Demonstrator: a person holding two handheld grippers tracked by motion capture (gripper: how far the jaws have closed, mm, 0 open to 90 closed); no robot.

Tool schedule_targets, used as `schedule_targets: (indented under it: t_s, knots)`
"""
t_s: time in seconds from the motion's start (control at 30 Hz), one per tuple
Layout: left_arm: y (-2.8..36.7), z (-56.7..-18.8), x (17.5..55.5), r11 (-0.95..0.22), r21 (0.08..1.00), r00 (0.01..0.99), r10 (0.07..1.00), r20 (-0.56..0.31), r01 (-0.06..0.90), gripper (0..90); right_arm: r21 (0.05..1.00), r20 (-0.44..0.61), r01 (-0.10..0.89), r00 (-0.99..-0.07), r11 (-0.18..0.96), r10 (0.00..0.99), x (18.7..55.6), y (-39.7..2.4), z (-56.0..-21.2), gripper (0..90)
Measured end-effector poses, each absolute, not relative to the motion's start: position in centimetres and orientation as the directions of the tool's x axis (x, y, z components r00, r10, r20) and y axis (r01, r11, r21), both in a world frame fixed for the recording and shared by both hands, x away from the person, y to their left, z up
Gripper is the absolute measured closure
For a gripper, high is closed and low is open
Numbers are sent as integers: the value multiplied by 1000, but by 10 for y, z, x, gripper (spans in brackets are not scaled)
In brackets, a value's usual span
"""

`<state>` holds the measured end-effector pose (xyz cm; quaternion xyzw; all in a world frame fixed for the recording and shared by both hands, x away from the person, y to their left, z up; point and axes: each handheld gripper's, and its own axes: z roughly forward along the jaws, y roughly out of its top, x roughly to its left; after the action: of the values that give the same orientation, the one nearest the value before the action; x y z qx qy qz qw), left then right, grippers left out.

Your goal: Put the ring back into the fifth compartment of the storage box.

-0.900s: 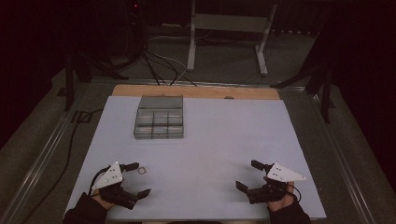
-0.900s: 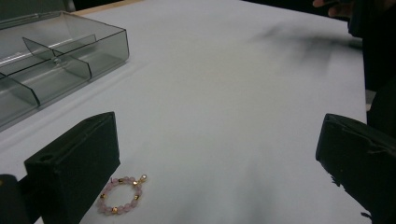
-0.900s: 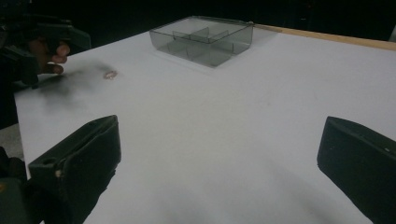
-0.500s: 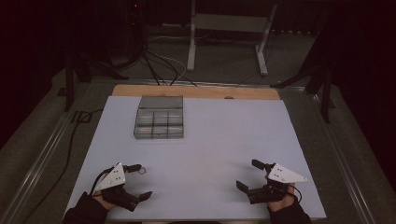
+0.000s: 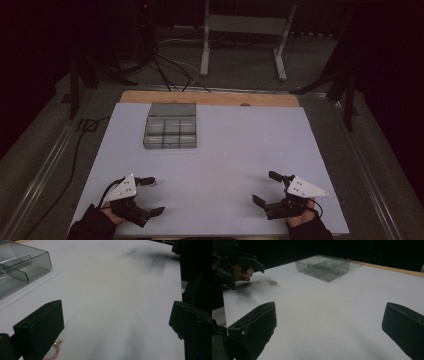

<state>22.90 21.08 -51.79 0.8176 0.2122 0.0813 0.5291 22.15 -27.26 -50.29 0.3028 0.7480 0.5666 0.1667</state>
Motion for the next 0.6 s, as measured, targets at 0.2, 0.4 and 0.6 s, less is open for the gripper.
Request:
schedule_targets:
  t_s: [0.2, 0.4, 0.6]
  knots:
    - [211, -512, 231, -327, 909, 896, 434, -100, 260, 7, 947, 106, 275, -756, 166, 646, 222, -274, -503, 0]
    - [216, -510, 236, -293, 915, 879, 463, -117, 276, 7, 941, 124, 297, -748, 162, 652, 223, -275, -503, 0]
    - [222, -510, 242, -275, 915, 847, 519, -116, 294, 7, 941, 127, 300, -746, 160, 653, 223, -275, -503, 0]
